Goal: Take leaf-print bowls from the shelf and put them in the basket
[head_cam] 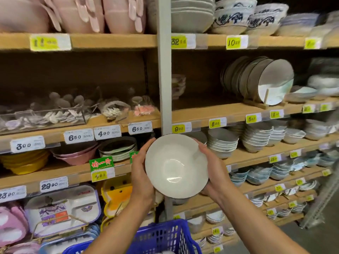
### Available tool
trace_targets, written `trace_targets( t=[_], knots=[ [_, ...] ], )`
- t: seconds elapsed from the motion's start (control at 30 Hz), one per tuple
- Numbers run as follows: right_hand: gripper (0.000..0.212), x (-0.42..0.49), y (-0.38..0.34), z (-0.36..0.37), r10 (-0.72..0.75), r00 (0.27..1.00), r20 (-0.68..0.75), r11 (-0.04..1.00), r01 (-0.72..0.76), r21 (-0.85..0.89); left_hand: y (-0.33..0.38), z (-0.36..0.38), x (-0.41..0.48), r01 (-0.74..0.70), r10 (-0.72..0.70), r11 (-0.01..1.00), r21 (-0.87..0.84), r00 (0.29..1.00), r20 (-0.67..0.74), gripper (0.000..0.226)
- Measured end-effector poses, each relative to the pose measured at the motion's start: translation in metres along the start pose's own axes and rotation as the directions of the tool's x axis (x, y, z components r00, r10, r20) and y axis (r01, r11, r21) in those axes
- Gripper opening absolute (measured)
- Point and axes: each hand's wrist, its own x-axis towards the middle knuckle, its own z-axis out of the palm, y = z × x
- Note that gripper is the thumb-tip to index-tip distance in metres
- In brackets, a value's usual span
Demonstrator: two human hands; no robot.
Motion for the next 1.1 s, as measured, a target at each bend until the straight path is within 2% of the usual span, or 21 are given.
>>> trace_targets(
  t=[0.17,0.23,0.53,0.73,0.97,1.1],
  knots=[
    [0.029,0.005,-0.058,-0.049,0.036,0.998,0.048,0.997,-0.033,-0.064,-0.006,0.078,-0.005,0.064,-0.063,0.993,-0.096,0.998,0.011,0.044],
    [0.031,0.011,-0.081,-0.069,0.023,0.999,0.039,0.997,-0.02,-0.081,-0.01,0.109,-0.005,0.048,-0.05,0.995,-0.09,0.998,-0.03,0.048],
    [0.028,0.048,-0.174,-0.138,-0.038,0.999,0.016,0.992,0.04,-0.118,-0.025,0.23,0.008,-0.047,0.04,0.996,-0.072,0.995,-0.095,0.039],
    [0.032,0.086,-0.205,-0.152,0.016,0.999,0.037,0.997,-0.013,-0.079,-0.03,0.267,0.038,-0.003,-0.002,0.998,-0.056,0.996,-0.092,0.05],
    [0.031,0.149,-0.213,-0.147,0.023,1.0,-0.008,0.992,-0.024,-0.12,-0.035,0.28,0.096,-0.014,0.015,1.0,0.005,0.988,-0.151,0.039],
    [0.025,0.194,-0.213,-0.136,0.03,0.999,-0.027,0.994,-0.033,-0.104,-0.042,0.28,0.139,0.002,-0.006,1.0,-0.029,0.992,-0.125,0.039]
  ],
)
